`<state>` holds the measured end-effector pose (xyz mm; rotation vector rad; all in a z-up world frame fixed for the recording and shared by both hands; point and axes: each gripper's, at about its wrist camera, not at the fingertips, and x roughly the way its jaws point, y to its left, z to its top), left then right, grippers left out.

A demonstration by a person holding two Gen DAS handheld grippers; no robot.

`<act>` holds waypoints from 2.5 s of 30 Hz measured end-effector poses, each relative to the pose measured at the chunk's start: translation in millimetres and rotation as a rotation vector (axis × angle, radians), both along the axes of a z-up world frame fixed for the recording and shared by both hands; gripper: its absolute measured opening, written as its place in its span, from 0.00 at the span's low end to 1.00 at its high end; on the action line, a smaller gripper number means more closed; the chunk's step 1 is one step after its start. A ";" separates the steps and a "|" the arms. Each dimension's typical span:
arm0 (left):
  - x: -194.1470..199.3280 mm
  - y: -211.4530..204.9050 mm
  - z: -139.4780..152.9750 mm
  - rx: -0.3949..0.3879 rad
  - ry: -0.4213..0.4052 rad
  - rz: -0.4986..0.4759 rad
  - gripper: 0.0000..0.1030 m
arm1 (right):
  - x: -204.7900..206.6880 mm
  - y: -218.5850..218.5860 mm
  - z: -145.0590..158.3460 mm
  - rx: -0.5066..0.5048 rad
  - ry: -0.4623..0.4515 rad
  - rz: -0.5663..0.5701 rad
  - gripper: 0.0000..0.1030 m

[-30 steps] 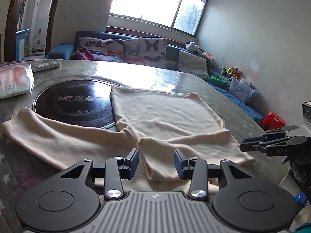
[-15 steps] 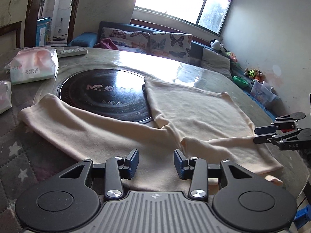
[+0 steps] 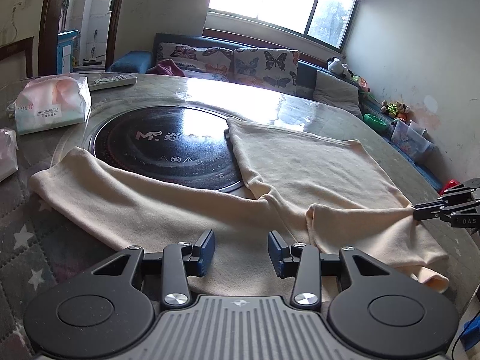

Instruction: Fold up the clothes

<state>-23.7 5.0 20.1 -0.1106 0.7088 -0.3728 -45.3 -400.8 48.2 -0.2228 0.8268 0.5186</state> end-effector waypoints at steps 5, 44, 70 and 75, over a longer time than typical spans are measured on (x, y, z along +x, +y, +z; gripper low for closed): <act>-5.4 -14.7 15.1 -0.007 -0.054 -0.036 0.41 | -8.1 8.1 11.4 0.019 -0.065 -0.002 0.20; 1.5 -106.2 1.6 0.000 -0.045 -0.232 0.21 | -74.5 33.4 -17.4 0.080 -0.083 -0.090 0.54; 16.2 -98.8 -6.7 -0.068 -0.004 -0.205 0.20 | -79.2 30.7 -22.8 0.136 -0.091 -0.093 0.61; 7.2 -79.9 -5.1 -0.042 -0.018 -0.152 0.19 | -78.8 31.1 -22.9 0.139 -0.088 -0.094 0.62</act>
